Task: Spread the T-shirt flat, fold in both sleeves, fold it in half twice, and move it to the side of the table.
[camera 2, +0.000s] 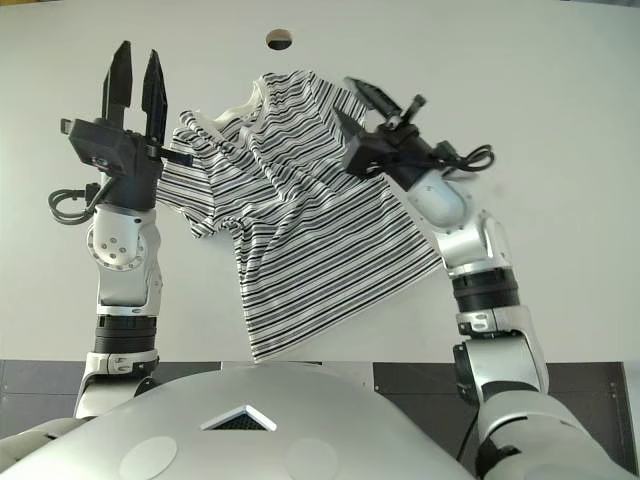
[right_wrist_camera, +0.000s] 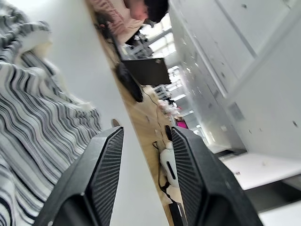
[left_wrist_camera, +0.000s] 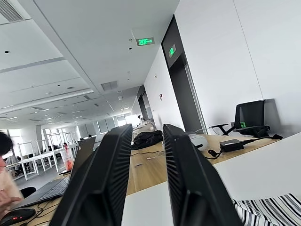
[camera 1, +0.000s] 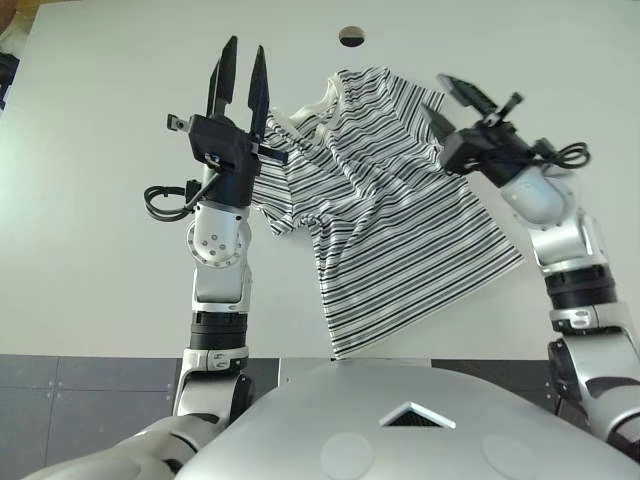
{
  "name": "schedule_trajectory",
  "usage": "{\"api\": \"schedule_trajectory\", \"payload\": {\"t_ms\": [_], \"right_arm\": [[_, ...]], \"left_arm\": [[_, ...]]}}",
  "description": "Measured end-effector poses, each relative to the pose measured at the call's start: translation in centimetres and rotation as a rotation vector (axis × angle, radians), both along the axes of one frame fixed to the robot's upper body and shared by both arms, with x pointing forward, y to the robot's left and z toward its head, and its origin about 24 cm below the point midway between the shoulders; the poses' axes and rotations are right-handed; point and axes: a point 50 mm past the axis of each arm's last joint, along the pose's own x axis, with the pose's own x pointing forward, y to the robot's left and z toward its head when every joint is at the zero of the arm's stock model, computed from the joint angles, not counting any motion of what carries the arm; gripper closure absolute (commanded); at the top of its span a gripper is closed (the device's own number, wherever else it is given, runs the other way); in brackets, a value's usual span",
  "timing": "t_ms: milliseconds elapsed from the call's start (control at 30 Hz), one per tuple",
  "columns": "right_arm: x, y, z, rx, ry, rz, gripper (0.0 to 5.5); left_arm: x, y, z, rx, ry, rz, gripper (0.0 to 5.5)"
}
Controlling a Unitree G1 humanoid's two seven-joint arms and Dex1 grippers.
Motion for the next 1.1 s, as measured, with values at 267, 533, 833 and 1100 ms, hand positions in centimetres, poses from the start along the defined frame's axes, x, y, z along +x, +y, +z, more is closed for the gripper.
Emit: {"api": "schedule_trajectory", "payload": {"t_ms": [267, 533, 833, 1100], "right_arm": [[3.6, 0.7, -5.4, -0.305, 0.159, -0.054, 3.63], [3.9, -5.5, -5.2, -0.359, 0.155, -0.212, 3.63], [3.5, -9.0, -4.8, -0.342, 0.165, -0.322, 3.63], [5.2, -7.7, 6.0, 0.148, -0.441, -0.309, 3.63]], "left_arm": [[0.3, -0.8, -0.2, -0.003, 0.001, -0.017, 4.3], [0.3, -0.7, -0.4, -0.009, -0.003, -0.007, 4.3], [-0.3, -2.3, -1.5, 0.224, 0.044, -0.197, 4.3], [-6.9, -4.9, -8.2, 0.7, 0.341, -0.811, 4.3]]}}
